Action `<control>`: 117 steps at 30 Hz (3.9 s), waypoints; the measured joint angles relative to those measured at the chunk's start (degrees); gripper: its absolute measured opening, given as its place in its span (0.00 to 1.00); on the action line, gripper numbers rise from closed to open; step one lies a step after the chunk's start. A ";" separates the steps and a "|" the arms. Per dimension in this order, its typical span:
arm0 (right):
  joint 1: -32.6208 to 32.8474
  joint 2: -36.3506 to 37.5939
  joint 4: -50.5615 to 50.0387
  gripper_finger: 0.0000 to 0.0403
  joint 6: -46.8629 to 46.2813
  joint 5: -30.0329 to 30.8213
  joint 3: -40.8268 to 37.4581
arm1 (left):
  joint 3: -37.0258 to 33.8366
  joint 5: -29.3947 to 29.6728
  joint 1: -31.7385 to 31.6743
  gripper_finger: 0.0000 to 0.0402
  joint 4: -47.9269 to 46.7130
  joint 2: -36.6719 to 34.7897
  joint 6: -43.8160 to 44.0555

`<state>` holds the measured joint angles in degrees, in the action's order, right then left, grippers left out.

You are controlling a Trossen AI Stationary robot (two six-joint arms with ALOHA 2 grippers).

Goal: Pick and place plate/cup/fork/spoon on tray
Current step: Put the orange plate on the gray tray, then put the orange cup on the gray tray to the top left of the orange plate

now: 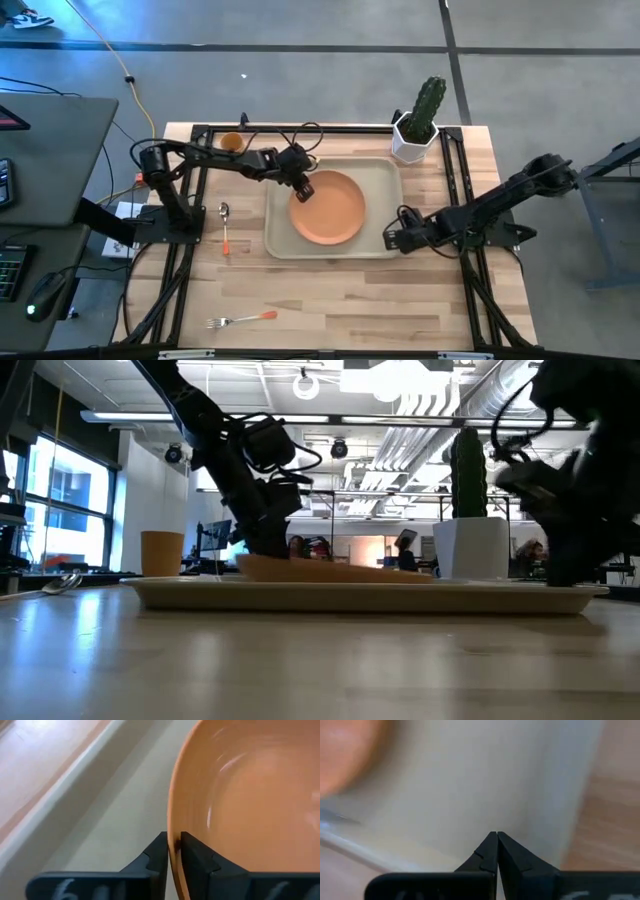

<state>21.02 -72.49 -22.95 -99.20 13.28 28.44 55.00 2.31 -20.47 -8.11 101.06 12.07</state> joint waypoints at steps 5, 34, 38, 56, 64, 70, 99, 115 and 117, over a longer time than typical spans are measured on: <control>-0.01 0.09 -3.04 0.00 -0.05 8.56 3.99 | 0.63 -0.42 -0.24 0.21 0.26 0.41 0.07; -27.57 -11.02 15.90 0.44 33.94 2.49 15.09 | 3.87 9.80 -12.96 0.46 -28.21 -31.99 -11.05; -30.60 -15.85 14.79 0.43 41.54 -1.04 22.77 | 3.85 11.87 -13.72 0.46 -32.37 -33.07 -7.95; -42.33 -19.70 -6.40 0.43 69.55 -10.74 43.39 | 3.76 10.10 -34.28 0.46 -34.98 -30.23 4.71; -46.91 -19.78 -7.11 0.43 77.01 -13.60 43.39 | 1.58 10.27 -38.48 0.46 -34.11 -28.79 2.59; -50.12 -19.80 -6.87 0.43 78.92 -14.54 43.39 | 1.60 9.64 -38.24 0.45 -35.21 -27.08 2.85; -51.01 -19.87 -7.72 0.43 85.40 -18.05 43.39 | 7.02 11.03 -38.52 0.36 -43.17 -16.99 17.11; -51.04 -19.87 -9.41 0.43 87.66 -18.01 43.39 | 8.22 7.67 -39.14 0.36 -48.02 -15.02 13.28; -51.04 -19.87 -9.41 0.43 87.70 -18.01 43.39 | 8.68 7.63 -39.12 0.36 -48.58 -15.00 13.19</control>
<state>-30.02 -92.36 -32.36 -11.51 -4.73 71.83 63.68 9.93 -59.59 -56.69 86.06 25.26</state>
